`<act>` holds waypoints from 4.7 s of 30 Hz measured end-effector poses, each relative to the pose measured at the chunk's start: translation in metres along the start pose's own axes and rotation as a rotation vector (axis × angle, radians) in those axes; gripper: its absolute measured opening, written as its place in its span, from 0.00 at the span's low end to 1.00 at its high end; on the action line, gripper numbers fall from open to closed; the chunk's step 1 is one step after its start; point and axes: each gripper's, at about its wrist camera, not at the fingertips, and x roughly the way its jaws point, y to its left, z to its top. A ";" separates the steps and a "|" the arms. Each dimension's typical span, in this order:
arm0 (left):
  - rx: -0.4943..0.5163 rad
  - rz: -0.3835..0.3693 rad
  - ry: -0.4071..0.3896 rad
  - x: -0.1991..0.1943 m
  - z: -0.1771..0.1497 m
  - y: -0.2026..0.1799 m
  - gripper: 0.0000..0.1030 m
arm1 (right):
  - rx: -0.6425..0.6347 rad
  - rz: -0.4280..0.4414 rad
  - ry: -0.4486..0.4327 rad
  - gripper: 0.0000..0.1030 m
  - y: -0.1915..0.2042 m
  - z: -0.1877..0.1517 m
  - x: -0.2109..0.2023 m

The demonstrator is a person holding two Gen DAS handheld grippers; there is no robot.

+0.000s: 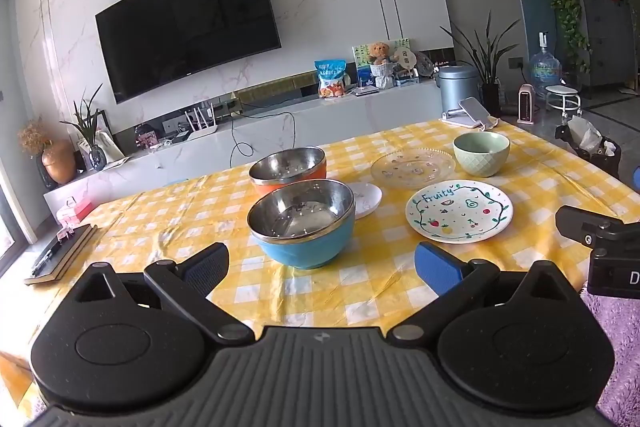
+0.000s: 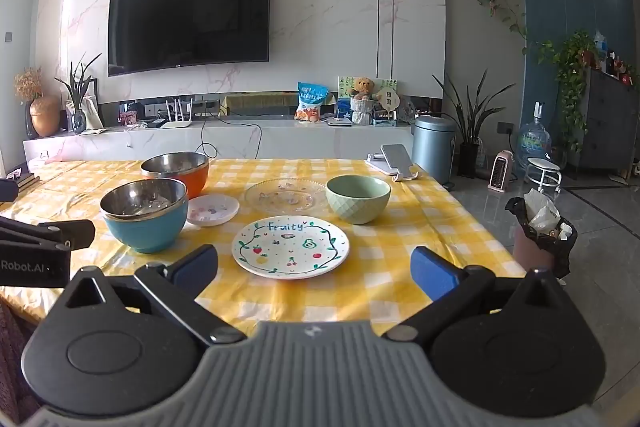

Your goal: Organize plates and bowls

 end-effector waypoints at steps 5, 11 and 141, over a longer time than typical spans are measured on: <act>0.000 -0.002 -0.001 -0.002 0.003 -0.004 1.00 | 0.001 0.000 -0.001 0.98 0.000 0.000 0.000; 0.000 -0.001 0.004 -0.002 0.003 -0.006 1.00 | 0.000 0.000 -0.001 0.98 0.000 0.000 0.000; -0.606 -0.191 0.508 0.184 0.034 0.125 0.17 | 0.334 0.163 0.619 0.17 0.128 0.065 0.230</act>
